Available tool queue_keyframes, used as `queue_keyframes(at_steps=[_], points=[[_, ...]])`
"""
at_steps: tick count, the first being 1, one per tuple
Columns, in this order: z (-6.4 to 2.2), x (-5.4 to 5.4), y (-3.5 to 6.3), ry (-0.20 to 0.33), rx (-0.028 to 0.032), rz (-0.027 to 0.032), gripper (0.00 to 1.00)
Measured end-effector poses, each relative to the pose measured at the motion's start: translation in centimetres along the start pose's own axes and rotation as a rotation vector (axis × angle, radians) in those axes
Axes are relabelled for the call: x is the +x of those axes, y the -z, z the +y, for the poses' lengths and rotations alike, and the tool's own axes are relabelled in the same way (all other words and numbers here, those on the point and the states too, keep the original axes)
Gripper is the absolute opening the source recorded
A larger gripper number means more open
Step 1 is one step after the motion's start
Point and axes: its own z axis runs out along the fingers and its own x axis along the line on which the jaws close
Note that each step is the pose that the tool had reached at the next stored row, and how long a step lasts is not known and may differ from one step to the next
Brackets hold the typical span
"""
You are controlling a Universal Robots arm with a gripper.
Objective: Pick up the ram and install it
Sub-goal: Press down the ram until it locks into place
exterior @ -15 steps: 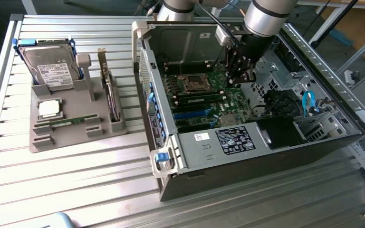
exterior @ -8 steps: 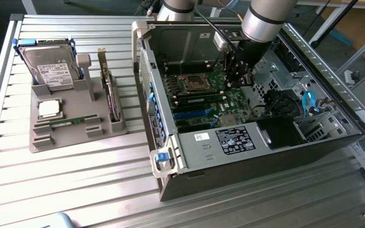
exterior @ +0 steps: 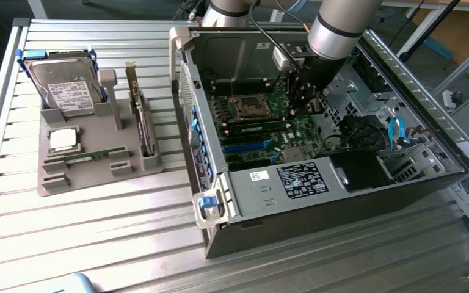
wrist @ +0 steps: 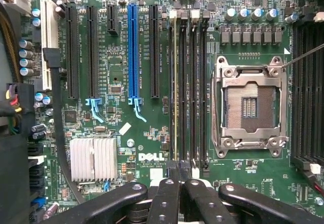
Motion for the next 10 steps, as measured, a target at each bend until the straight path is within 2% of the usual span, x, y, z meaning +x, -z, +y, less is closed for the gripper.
queue_keyframes(at_steps=[10], points=[[-0.01, -0.01, -0.61, 0.0, 0.0, -0.0001, 0.11]])
